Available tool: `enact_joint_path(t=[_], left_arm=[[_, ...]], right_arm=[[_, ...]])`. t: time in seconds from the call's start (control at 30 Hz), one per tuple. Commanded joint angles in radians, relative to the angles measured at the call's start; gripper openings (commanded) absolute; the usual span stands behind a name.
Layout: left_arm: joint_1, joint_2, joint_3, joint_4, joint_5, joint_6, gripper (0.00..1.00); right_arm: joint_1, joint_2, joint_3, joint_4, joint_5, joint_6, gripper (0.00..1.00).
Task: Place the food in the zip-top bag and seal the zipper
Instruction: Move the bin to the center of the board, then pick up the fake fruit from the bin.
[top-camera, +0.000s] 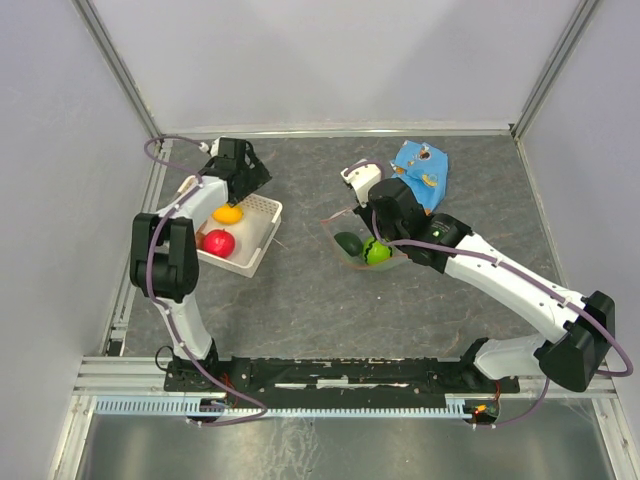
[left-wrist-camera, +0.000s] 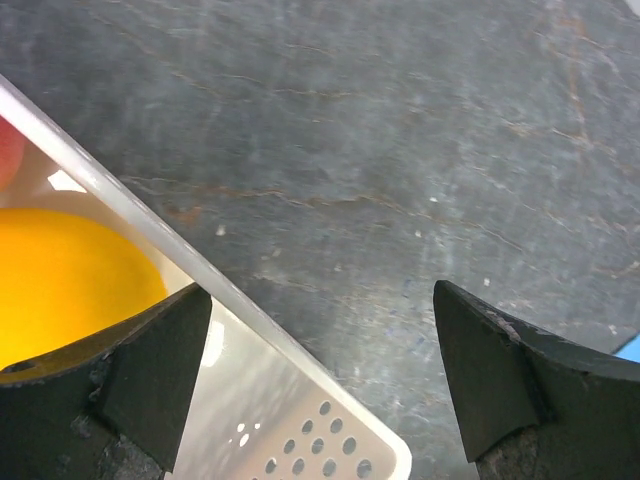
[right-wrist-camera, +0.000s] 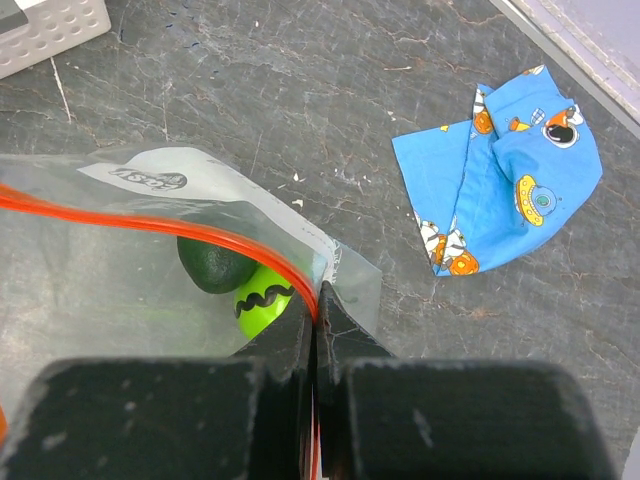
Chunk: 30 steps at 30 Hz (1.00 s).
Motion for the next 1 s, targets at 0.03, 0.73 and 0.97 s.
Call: enact_joint_path(t=[0.03, 0.73, 0.97], left_arm=[[-0.018, -0.03, 0.064, -0.005, -0.003, 0.034, 0.97], [0.002, -0.308, -0.03, -0.495, -0.337, 0.134, 1.0], [0.073, -0.273, -0.118, -0.475, -0.22, 0.178, 1.0]], right_arm=[[-0.005, -0.004, 0.034, 0.026, 0.027, -0.007, 0.03], [-0.006, -0.015, 0.034, 0.025, -0.005, 0.007, 0.03], [-0.006, -0.017, 0.034, 0.026, -0.014, 0.01, 0.03]])
